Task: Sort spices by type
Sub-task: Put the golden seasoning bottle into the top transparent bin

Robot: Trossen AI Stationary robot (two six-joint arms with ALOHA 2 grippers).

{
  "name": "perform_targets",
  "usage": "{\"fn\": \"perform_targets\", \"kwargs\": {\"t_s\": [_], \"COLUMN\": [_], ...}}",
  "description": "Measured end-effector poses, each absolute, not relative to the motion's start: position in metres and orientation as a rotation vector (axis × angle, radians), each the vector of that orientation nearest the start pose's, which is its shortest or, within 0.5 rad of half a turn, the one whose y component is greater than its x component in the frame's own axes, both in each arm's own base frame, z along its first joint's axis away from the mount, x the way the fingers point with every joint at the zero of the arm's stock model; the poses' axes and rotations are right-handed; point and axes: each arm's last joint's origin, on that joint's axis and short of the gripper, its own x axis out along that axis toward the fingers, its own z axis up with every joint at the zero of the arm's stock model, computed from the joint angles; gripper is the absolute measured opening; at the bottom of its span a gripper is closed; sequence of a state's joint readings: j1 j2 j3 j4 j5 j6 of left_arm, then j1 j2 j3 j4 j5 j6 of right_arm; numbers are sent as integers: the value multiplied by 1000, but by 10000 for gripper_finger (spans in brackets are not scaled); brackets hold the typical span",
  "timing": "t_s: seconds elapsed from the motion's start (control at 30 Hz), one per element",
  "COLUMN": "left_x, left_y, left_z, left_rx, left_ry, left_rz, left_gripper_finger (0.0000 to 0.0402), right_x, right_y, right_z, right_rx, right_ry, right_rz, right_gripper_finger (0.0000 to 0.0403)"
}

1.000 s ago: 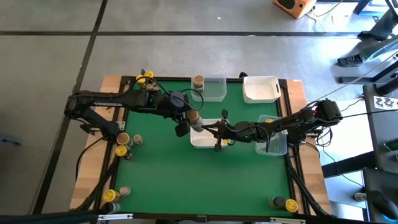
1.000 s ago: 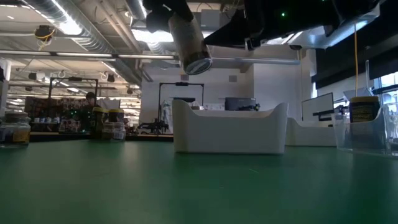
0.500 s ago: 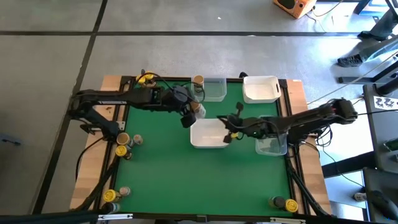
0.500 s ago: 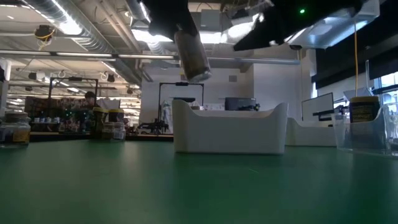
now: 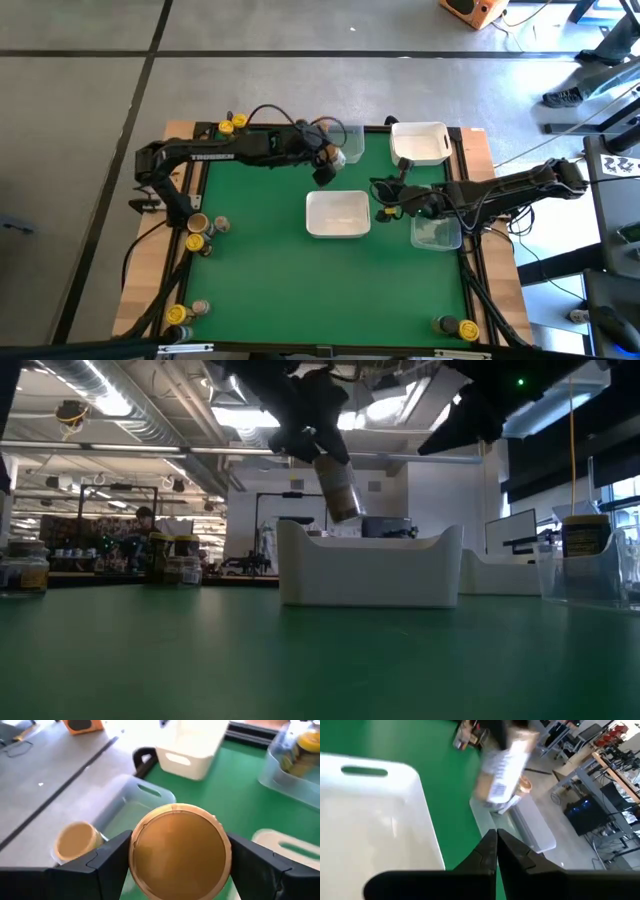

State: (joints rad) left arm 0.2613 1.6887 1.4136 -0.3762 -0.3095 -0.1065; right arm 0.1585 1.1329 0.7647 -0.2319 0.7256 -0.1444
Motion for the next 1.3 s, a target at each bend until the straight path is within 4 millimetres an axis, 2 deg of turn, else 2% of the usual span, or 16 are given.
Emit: {"fn": "perform_targets", "kwargs": {"t_s": [0.17,0.43,0.67,0.8,1.1,1.3], "left_x": [374,396,416,420,429,430], "left_y": [137,176,201,214,223,224], "left_z": [310,312,299,283,248,238], "left_rx": [-67,-19,-6,-20,-32,-35], "left_ry": [597,595,658,745,836,866], "left_rz": [651,696,713,722,719,714], "left_gripper_finger": [285,285,285,285,285,285], "right_x": [232,232,232,231,231,231], "right_y": [12,10,10,10,10,10], "right_z": [258,258,257,256,256,256], "right_rx": [-392,-375,-379,-383,-385,-383], "right_ry": [611,619,625,635,639,643], "right_rz": [-533,-509,-508,-507,-507,-507], "right_gripper_finger": [14,14,14,14,14,14]}}
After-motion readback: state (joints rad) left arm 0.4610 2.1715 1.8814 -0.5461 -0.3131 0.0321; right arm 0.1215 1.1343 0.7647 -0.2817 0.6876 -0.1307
